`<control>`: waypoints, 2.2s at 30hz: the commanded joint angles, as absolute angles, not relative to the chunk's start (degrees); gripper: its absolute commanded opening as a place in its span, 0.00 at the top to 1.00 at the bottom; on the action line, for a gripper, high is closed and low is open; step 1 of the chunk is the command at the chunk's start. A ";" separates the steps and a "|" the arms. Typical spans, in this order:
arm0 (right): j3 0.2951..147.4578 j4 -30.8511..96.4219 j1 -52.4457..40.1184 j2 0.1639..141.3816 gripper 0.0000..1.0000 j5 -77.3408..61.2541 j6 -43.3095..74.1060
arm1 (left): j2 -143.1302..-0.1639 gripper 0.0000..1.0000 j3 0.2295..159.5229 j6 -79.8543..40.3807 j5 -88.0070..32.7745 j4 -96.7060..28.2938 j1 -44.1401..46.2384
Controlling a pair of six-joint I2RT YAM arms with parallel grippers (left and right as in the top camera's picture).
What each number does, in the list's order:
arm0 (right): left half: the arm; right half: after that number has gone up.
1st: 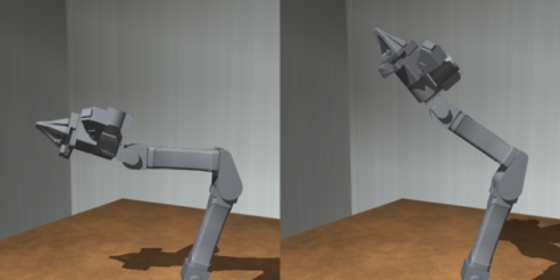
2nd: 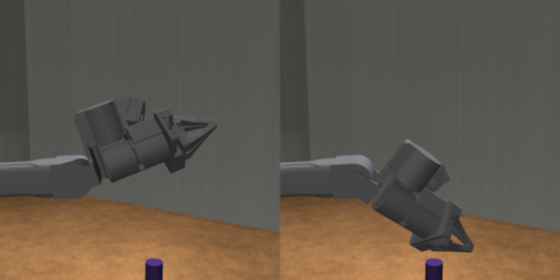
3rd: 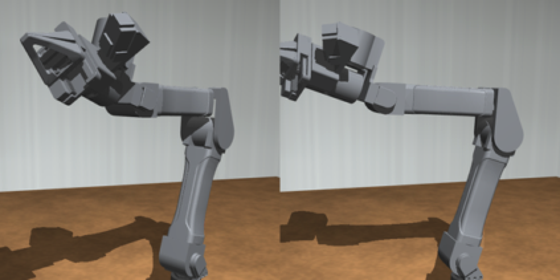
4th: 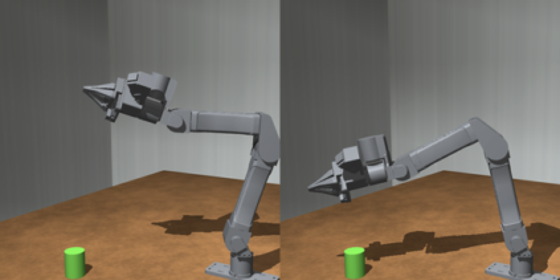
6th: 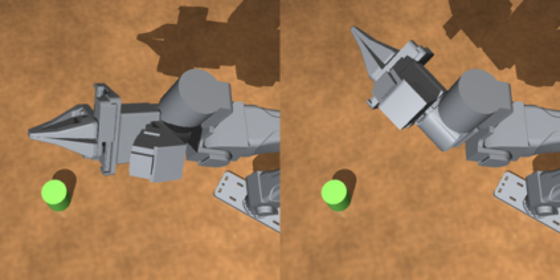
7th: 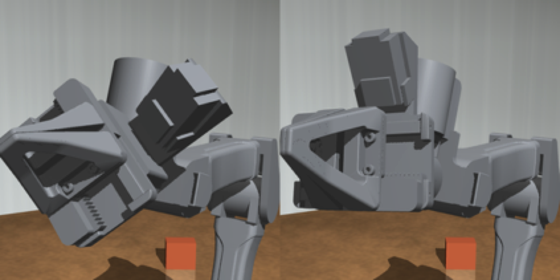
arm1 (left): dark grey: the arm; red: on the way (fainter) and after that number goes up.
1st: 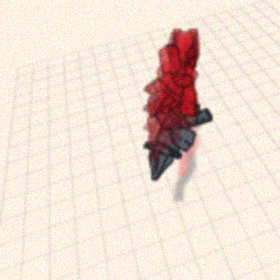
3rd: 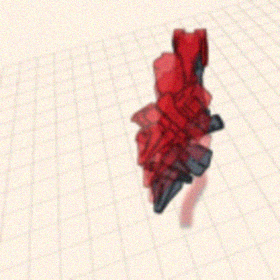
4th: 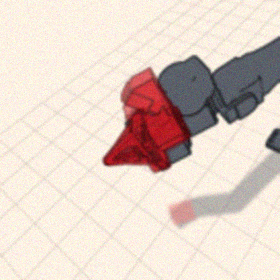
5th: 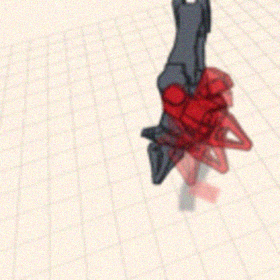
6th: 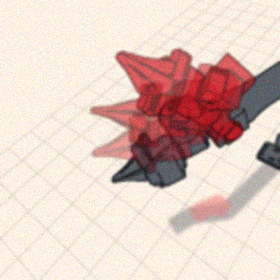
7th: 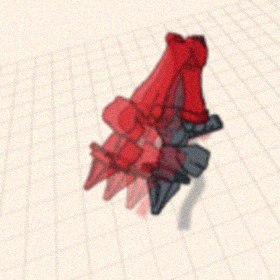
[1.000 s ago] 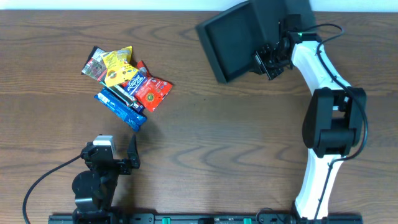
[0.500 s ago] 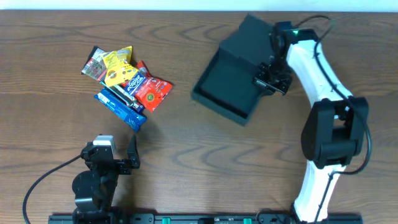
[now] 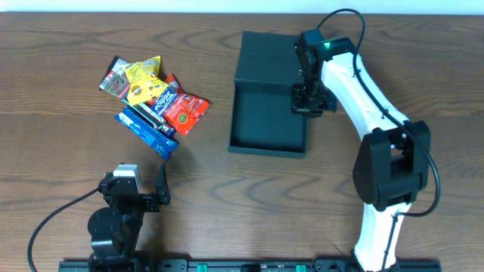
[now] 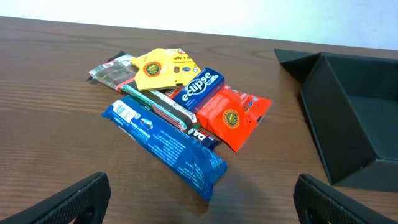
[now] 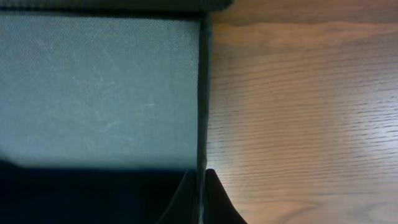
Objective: Pack container
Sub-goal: 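Drag the black box with the right gripper toward the table center, then release the box and raise the right gripper away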
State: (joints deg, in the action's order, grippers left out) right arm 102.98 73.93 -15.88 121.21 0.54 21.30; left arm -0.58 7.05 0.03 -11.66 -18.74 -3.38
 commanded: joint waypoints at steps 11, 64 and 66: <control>103.07 72.82 -15.73 119.26 0.99 0.80 11.62 | -0.21 0.05 5.80 0.45 -11.88 -19.11 -3.62; 119.55 69.06 -15.35 95.57 0.01 -2.37 18.79 | -0.21 0.05 5.80 -12.64 -16.97 -18.98 -3.62; 119.55 69.19 -15.35 95.57 0.01 -2.37 17.85 | -0.21 0.05 5.85 -29.87 -24.77 -19.05 -3.62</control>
State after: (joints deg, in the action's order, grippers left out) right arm 119.52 68.95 -15.88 95.24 -2.15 19.88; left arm -0.58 7.05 -10.59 -15.59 -18.72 -3.38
